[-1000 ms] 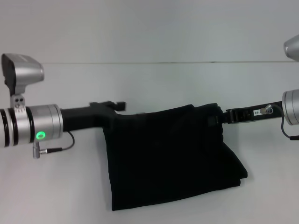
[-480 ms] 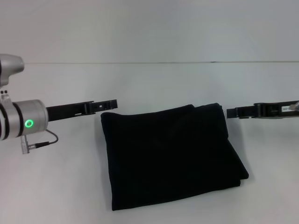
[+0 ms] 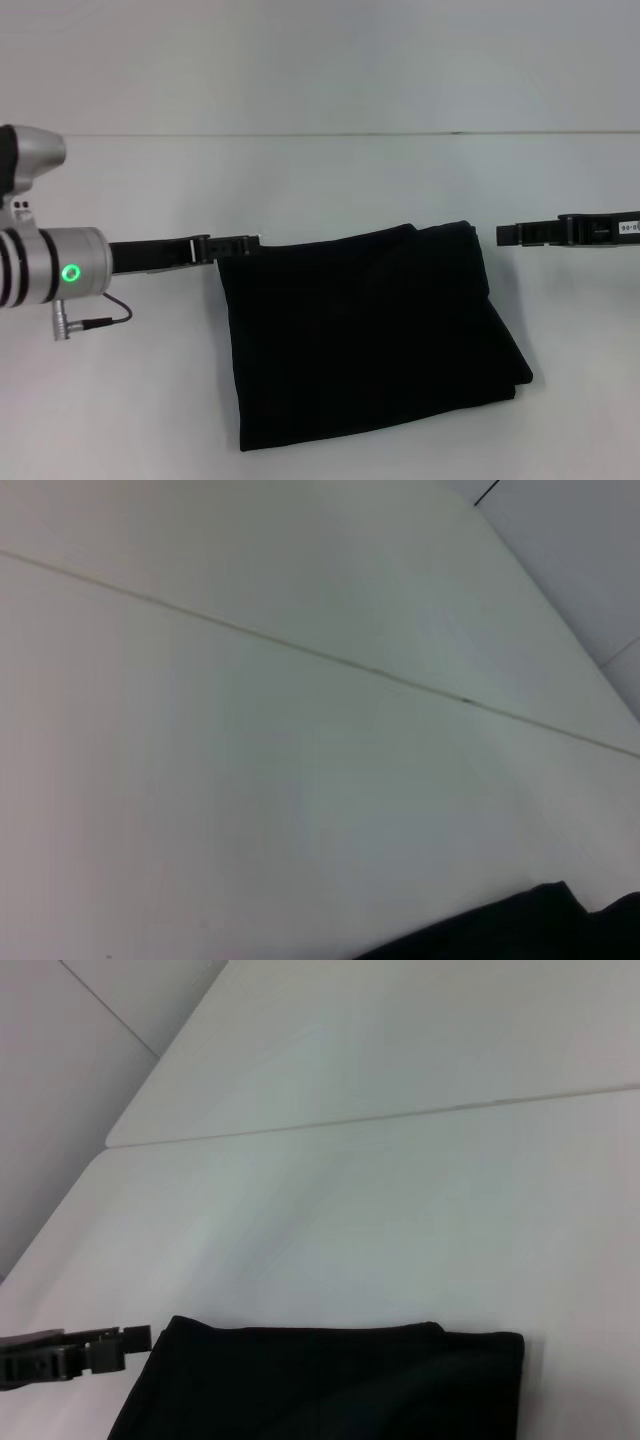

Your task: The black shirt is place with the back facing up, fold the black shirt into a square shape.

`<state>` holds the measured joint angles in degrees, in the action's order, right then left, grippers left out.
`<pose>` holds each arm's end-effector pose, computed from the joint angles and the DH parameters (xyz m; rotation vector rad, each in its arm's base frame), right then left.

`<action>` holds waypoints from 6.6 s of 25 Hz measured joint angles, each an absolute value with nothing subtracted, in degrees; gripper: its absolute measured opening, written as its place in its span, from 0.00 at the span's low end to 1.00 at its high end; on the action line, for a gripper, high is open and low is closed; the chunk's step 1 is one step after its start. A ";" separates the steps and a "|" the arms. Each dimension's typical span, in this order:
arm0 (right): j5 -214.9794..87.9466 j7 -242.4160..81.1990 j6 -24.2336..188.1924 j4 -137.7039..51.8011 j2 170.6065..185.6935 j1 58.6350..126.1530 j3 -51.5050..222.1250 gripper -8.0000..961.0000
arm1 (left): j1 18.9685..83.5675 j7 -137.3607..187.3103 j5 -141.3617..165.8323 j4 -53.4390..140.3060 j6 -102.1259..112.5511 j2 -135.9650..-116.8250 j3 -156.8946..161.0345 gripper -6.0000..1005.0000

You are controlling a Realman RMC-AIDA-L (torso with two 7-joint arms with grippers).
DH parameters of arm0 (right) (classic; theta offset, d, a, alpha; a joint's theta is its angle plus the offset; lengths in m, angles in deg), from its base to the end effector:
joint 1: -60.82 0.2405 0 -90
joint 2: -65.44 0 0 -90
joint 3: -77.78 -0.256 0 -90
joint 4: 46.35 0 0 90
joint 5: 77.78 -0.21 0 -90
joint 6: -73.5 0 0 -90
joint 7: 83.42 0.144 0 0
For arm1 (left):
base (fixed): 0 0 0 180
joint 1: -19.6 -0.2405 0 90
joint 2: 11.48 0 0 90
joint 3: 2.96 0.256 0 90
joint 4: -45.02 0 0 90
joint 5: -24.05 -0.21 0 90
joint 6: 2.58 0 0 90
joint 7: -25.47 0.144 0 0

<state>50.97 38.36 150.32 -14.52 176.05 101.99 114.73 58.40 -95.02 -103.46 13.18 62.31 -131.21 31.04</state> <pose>0.2736 0.3981 0.0400 -2.3777 1.4626 0.4236 -0.2791 0.3887 -0.0173 -2.1986 -1.5471 -0.5343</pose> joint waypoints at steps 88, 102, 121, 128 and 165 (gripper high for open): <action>50.81 36.72 152.51 -15.85 176.18 102.21 114.80 0.62 | 63.18 -106.45 -109.52 17.16 59.53 -129.76 34.64 0.94; 50.80 36.11 152.51 -16.03 176.26 101.74 114.78 0.62 | 64.32 -102.73 -108.89 17.88 57.71 -131.04 35.67 0.88; 50.34 34.78 151.84 -15.51 177.31 101.54 114.19 0.62 | 64.46 -100.63 -106.44 17.79 58.24 -130.60 34.97 0.15; 50.24 34.52 151.90 -15.42 176.92 101.51 113.99 0.62 | 64.36 -100.56 -105.36 17.43 58.26 -130.30 34.57 0.09; 50.40 35.18 132.91 -23.57 181.46 104.05 115.44 0.20 | 64.17 -99.08 -105.32 17.67 57.58 -130.31 34.08 0.09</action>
<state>50.40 35.18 132.91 -23.57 181.46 104.05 115.44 64.17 -99.08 -105.32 17.67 57.58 -130.31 34.08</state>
